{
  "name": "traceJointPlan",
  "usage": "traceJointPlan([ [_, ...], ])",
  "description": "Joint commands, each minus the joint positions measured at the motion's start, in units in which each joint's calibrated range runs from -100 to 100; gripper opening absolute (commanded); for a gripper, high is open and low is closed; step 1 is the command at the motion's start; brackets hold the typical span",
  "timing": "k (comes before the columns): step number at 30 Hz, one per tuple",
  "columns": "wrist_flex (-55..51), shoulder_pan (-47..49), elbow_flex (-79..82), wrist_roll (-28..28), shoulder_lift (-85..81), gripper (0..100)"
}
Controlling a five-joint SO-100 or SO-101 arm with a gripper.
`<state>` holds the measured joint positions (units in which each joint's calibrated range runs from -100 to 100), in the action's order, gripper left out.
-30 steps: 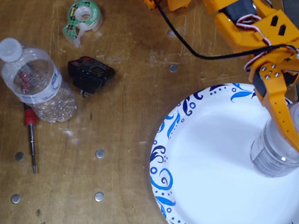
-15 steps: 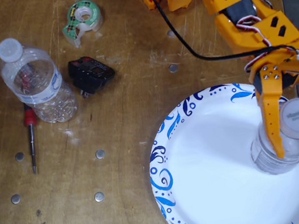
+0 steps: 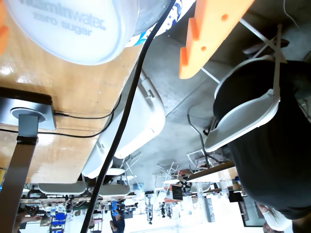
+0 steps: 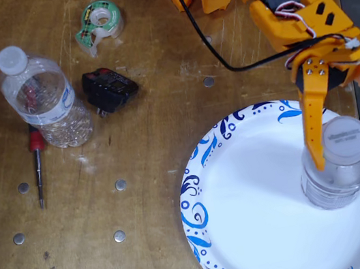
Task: Move the bottles to the plate
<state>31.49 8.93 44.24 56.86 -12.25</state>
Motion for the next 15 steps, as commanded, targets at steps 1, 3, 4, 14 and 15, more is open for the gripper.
traceJointPlan([
  [1,0.1,0.5,0.17,-0.16,-2.84,36],
  [3,0.1,0.28,0.17,-0.16,-2.84,36],
  [4,0.36,0.07,0.17,-0.16,-2.84,36],
  [14,0.1,-3.92,-0.64,-0.42,-6.89,37],
  [15,0.02,-4.14,-0.1,-0.89,-7.9,37],
])
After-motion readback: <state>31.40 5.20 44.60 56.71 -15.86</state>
